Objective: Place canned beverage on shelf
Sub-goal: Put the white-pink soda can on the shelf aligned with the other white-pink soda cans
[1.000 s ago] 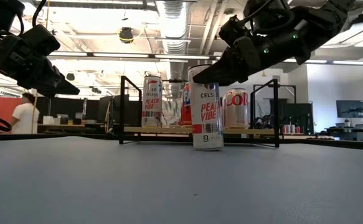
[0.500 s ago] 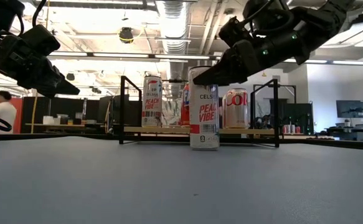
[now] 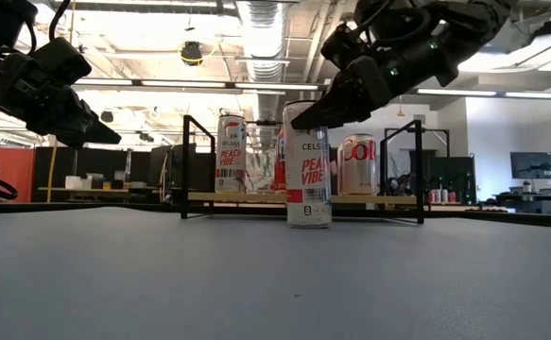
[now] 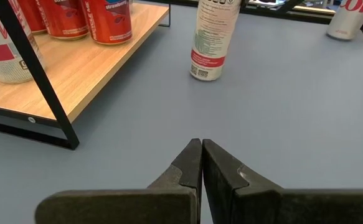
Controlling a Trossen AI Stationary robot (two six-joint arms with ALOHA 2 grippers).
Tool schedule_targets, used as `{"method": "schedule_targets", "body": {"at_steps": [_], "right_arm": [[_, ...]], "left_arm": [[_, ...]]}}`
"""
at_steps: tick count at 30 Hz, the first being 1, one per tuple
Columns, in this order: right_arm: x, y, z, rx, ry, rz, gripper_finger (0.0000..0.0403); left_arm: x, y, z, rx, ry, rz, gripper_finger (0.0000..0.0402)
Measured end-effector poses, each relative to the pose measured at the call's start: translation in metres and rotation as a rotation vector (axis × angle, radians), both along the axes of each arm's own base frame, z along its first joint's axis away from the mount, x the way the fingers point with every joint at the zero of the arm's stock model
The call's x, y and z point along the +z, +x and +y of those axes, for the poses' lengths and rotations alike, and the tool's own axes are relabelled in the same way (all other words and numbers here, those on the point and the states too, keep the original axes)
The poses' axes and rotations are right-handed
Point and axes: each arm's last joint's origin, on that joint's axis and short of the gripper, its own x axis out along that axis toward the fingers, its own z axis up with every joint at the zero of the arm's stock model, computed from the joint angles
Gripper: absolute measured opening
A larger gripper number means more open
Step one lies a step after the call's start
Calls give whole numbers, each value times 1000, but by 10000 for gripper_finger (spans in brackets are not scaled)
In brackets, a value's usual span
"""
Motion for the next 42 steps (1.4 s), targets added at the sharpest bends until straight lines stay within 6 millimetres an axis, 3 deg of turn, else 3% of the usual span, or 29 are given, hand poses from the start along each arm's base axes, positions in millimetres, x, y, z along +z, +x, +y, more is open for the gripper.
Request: {"method": "schedule_targets", "body": {"at_steps": [7, 15, 23, 30, 42], "right_arm": [[0, 0, -7, -14, -2, -4, 278], [-4, -2, -18, -48, -28, 26, 314], [-5, -2, -17, -38, -42, 35, 315], [1, -5, -20, 79, -59, 22, 315], [5, -7, -29, 45, -19, -2, 315]], "left_arm": [[0, 0, 0, 0, 0, 0, 0], [0, 0, 0, 0, 0, 0, 0], [0, 0, 0, 0, 0, 0, 0], [0, 0, 0, 0, 0, -1, 0], [0, 0, 0, 0, 0, 0, 0]]}}
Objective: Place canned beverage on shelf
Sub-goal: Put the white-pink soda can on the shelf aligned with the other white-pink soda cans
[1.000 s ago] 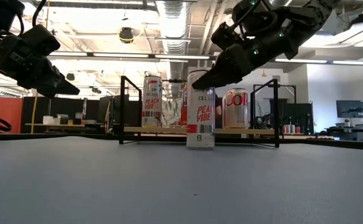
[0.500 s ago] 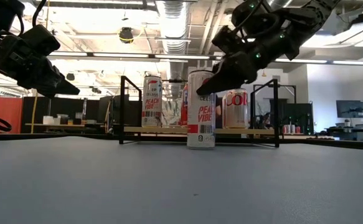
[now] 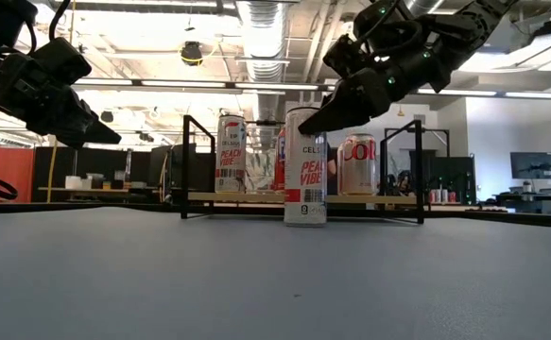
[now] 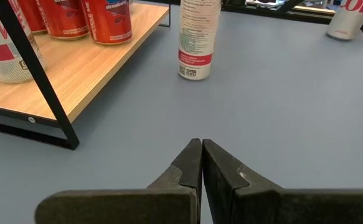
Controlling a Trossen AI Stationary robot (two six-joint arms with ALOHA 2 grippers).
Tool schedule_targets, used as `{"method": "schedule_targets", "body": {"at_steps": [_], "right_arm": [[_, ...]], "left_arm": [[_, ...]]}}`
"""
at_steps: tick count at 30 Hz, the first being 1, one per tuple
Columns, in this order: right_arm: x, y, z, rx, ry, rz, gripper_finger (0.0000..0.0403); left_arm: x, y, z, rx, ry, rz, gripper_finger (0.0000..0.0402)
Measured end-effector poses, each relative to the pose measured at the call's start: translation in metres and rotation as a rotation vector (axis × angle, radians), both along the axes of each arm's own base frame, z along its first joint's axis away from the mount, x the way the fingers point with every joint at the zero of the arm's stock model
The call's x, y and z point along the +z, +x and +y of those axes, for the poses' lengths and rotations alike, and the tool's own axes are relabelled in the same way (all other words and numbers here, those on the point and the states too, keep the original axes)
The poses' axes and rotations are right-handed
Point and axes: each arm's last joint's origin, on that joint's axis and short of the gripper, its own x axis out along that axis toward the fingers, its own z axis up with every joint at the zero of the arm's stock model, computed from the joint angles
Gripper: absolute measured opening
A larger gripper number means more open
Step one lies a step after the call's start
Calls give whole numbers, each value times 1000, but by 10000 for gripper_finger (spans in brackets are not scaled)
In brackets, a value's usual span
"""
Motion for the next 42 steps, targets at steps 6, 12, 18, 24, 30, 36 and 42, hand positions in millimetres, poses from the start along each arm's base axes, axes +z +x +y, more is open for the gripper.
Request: {"method": "schedule_targets", "body": {"at_steps": [6, 12, 18, 24, 30, 36, 42], "right_arm": [[1, 1, 0, 0, -3, -16, 315], [4, 2, 0, -16, 26, -52, 315], [5, 2, 0, -22, 37, -56, 315], [5, 2, 0, -25, 44, -54, 315], [4, 2, 0, -4, -4, -47, 315], [3, 2, 0, -2, -5, -37, 315], [3, 1, 0, -3, -6, -36, 315]], "left_arm": [[0, 0, 0, 0, 0, 0, 0], [0, 0, 0, 0, 0, 0, 0], [0, 0, 0, 0, 0, 0, 0], [0, 0, 0, 0, 0, 0, 0], [0, 0, 0, 0, 0, 0, 0], [0, 0, 0, 0, 0, 0, 0], [0, 0, 0, 0, 0, 0, 0]]}}
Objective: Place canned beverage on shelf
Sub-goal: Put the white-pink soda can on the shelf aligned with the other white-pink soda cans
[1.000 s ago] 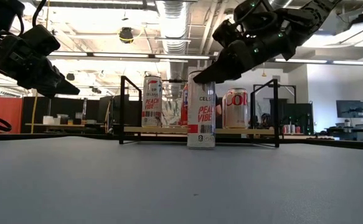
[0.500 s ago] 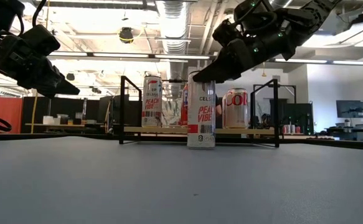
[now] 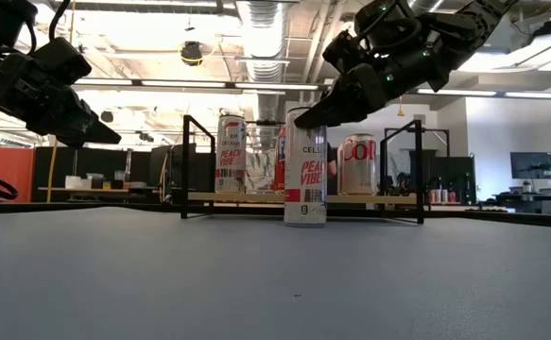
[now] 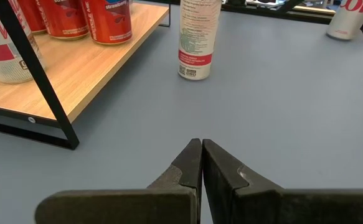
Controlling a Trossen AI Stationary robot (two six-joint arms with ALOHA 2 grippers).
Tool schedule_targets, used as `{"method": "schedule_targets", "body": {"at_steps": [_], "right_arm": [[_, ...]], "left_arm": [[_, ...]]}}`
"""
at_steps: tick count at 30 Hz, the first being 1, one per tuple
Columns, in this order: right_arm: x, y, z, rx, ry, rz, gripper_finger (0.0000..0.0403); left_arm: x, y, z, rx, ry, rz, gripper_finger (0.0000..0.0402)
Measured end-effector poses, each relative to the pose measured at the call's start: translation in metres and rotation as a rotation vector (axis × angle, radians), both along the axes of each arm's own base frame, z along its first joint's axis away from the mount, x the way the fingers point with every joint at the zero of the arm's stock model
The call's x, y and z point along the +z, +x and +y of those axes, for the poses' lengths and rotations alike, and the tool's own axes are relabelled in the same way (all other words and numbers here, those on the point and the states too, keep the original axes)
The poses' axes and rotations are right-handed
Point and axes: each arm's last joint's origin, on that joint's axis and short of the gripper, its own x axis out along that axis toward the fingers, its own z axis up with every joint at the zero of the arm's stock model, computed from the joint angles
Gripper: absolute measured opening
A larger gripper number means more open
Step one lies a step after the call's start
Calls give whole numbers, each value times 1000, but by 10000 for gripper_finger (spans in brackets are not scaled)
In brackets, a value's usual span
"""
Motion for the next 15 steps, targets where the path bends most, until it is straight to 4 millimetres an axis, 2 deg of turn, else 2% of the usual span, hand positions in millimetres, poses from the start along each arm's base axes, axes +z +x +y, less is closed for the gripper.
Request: {"method": "schedule_targets", "body": {"at_steps": [15], "right_arm": [[0, -2, -10, -5, 19, -3, 315]], "left_arm": [[0, 0, 0, 0, 0, 0, 0]]}}
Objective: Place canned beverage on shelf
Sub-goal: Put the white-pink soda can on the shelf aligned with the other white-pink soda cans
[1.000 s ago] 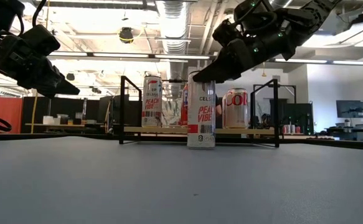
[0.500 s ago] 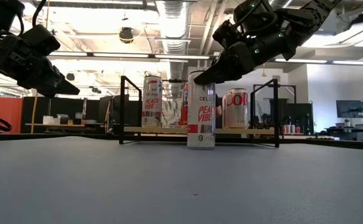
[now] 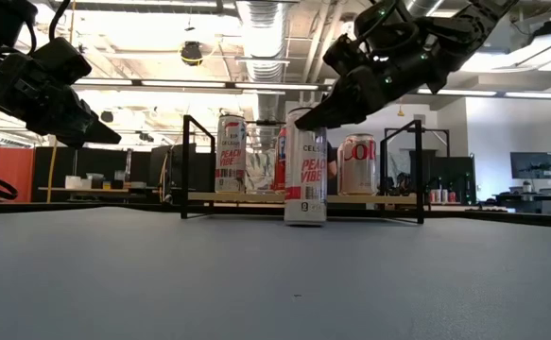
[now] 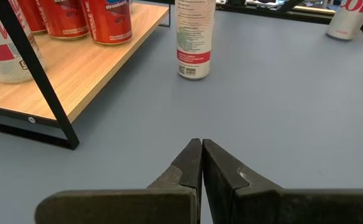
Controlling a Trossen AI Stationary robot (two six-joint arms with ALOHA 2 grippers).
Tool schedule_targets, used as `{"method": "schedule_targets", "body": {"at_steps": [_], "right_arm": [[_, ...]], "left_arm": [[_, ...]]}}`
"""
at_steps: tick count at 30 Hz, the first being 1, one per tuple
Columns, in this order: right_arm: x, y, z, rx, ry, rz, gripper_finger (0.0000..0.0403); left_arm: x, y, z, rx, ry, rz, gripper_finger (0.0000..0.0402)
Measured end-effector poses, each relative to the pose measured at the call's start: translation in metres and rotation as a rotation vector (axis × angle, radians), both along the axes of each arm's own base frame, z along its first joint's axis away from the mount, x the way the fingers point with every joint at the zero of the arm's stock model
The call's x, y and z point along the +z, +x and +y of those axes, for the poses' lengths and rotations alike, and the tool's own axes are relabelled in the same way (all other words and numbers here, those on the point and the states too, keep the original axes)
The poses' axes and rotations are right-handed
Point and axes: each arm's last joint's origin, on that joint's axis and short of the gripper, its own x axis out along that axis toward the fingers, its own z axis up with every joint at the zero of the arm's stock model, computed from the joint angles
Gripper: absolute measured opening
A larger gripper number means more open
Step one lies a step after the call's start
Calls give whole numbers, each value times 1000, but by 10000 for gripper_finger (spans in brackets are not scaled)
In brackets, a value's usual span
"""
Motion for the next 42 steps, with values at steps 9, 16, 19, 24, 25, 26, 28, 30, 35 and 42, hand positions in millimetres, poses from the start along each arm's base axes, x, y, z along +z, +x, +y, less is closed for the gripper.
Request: {"method": "schedule_targets", "body": {"at_steps": [9, 16, 19, 24, 25, 26, 28, 30, 35, 42], "right_arm": [[0, -4, -12, 28, 66, -4, 309], [-3, -5, -11, 103, 87, 23, 296], [-4, -6, -10, 124, 92, 29, 296], [-3, -5, -10, 121, 93, 22, 296], [-3, -5, -10, 119, 93, 17, 296], [-2, -5, -10, 118, 93, 12, 296], [-2, -5, -11, 116, 95, 6, 296], [-1, -5, -11, 108, 98, 7, 301], [3, -8, -13, 61, 101, 7, 332], [3, -8, -13, 54, 92, 10, 392]], "left_arm": [[0, 0, 0, 0, 0, 0, 0], [0, 0, 0, 0, 0, 0, 0], [0, 0, 0, 0, 0, 0, 0], [0, 0, 0, 0, 0, 0, 0], [0, 0, 0, 0, 0, 0, 0], [0, 0, 0, 0, 0, 0, 0], [0, 0, 0, 0, 0, 0, 0], [0, 0, 0, 0, 0, 0, 0], [0, 0, 0, 0, 0, 0, 0], [0, 0, 0, 0, 0, 0, 0]]}}
